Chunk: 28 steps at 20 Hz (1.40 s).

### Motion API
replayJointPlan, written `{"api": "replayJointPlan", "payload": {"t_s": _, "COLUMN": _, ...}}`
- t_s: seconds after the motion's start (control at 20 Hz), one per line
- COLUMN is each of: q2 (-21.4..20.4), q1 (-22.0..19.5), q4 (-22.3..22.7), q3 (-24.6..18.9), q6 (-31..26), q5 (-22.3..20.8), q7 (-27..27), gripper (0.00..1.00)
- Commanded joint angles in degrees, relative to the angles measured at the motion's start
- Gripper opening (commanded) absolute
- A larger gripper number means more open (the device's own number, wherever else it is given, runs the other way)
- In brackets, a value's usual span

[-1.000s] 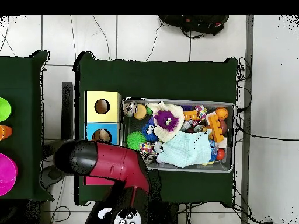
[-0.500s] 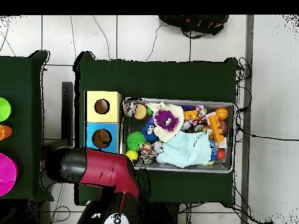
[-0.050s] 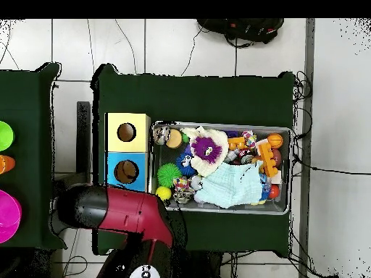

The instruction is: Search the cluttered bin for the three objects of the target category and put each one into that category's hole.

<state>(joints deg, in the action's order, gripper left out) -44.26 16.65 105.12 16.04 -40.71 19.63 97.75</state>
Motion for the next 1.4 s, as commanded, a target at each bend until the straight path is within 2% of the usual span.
{"api": "replayJointPlan", "payload": {"t_s": 0.05, "q2": 1.96, "q1": -2.23, "q4": 0.49, "q3": -1.73, "q6": 1.26, "q5": 2.26, "q7": 15.16, "gripper": 0.0}}
{"api": "replayJointPlan", "payload": {"t_s": 0.4, "q2": 4.84, "q1": -2.5, "q4": -5.64, "q3": -1.22, "q6": -3.02, "q5": 1.27, "q7": 15.75, "gripper": 0.0}}
{"api": "replayJointPlan", "payload": {"t_s": 0.7, "q2": 6.94, "q1": -1.7, "q4": -9.07, "q3": -0.51, "q6": -4.31, "q5": 1.09, "q7": 16.92, "gripper": 0.0}}
{"api": "replayJointPlan", "payload": {"t_s": 1.2, "q2": 8.27, "q1": -1.35, "q4": -10.5, "q3": -0.49, "q6": -3.99, "q5": 1.82, "q7": 17.35, "gripper": 0.0}}
{"api": "replayJointPlan", "payload": {"t_s": 1.4, "q2": 7.19, "q1": -1.45, "q4": -7.9, "q3": -0.88, "q6": -1.88, "q5": 2.39, "q7": 16.65, "gripper": 0.0}}
